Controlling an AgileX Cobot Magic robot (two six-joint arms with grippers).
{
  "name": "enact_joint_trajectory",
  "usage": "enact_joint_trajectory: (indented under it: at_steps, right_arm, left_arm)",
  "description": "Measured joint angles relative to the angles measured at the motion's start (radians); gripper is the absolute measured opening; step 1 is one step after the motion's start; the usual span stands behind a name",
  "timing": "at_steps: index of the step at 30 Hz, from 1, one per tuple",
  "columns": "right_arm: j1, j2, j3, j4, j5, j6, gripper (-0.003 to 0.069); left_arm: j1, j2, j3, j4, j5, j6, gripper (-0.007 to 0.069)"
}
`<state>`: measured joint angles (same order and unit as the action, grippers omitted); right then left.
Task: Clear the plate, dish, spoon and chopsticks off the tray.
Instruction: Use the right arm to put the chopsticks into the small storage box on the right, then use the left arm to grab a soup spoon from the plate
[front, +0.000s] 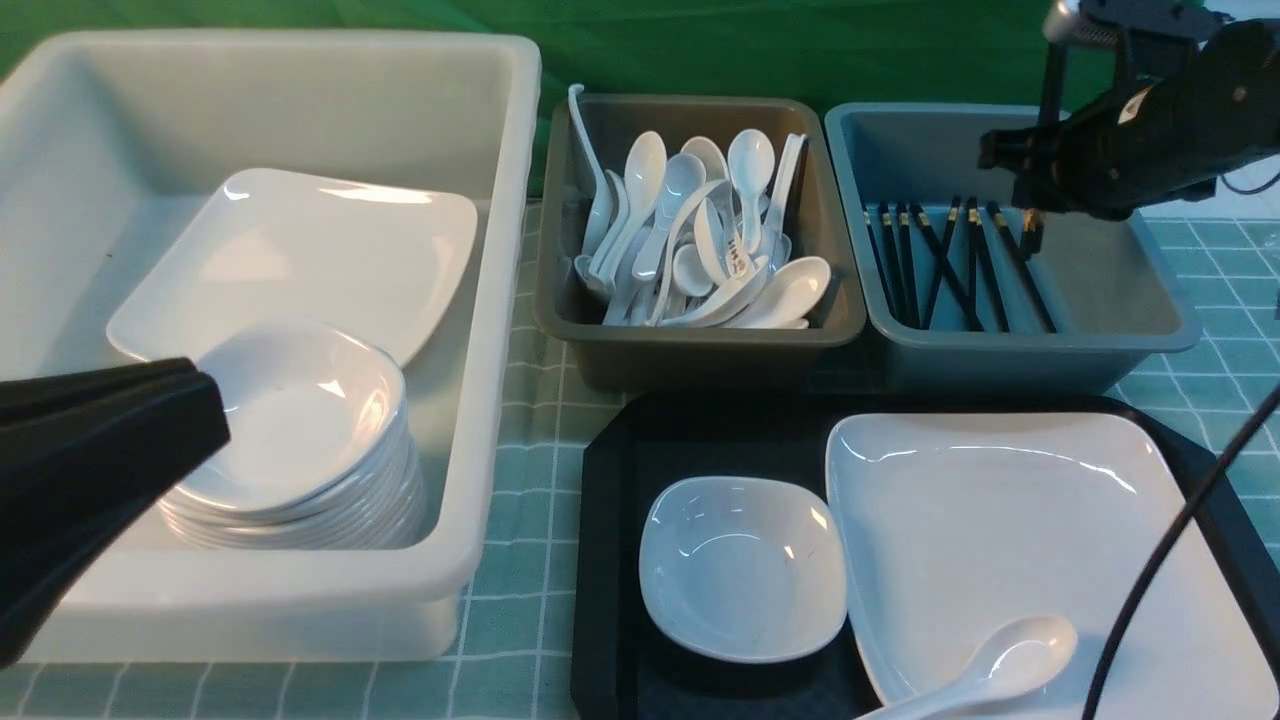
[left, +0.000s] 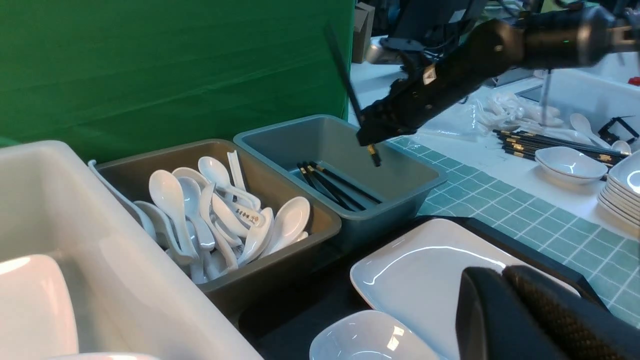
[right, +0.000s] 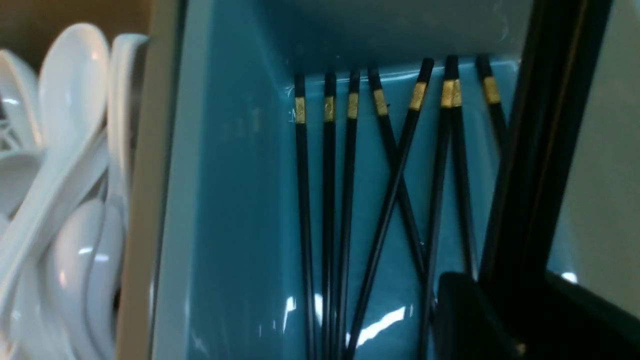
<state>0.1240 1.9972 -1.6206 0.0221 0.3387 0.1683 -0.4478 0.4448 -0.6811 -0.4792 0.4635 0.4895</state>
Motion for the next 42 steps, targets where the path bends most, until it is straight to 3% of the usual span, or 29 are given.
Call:
enact_joint_trajectory:
  at_steps: [2, 6, 10, 15, 17, 22, 28, 33, 37, 42]
  right_arm:
    - [0.0, 0.033, -0.026, 0.001, 0.016, 0.007, 0.0362]
    - [0.0, 0.025, -0.034, 0.001, 0.065, 0.001, 0.0405]
    - [0.0, -0.03, -0.037, 0.001, 0.186, -0.066, 0.0347]
    - [0.024, -0.181, -0.011, -0.003, 0.404, -0.218, 0.0177]
    - [0.045, -0.261, 0.045, -0.013, 0.451, -0.239, 0.0144]
    - [0.116, -0.486, 0.278, -0.022, 0.48, -0.254, 0.0128]
    - [0.19, -0.7, 0.508, -0.022, 0.526, -0.251, 0.0129]
    - [0.212, -0.939, 0.681, -0.035, 0.584, -0.215, 0.0136]
    - [0.212, -1.13, 0.743, -0.085, 0.613, -0.155, 0.0139]
    - [0.212, -1.309, 0.771, -0.121, 0.632, -0.123, 0.0139]
  left_arm:
    - [0.0, 0.0, 0.0, -0.001, 0.001, 0.0, 0.0013]
    - [0.0, 0.0, 0.0, -0.001, 0.002, 0.001, 0.0013]
    - [0.0, 0.001, 0.0, -0.001, 0.006, 0.001, 0.0013]
    - [0.0, 0.04, 0.0, -0.001, 0.057, 0.016, 0.0013]
    - [0.0, 0.087, 0.0, -0.001, 0.096, 0.025, 0.0013]
    - [0.0, 0.248, -0.023, 0.002, 0.217, 0.061, 0.0013]
    - [-0.035, 0.37, -0.067, -0.032, 0.24, 0.144, 0.0013]
    - [-0.184, 0.576, -0.141, -0.058, 0.239, 0.208, 0.0013]
    - [-0.351, 0.797, -0.253, -0.007, 0.214, 0.21, 0.0013]
    - [-0.485, 1.03, -0.434, 0.071, 0.199, 0.188, 0.002]
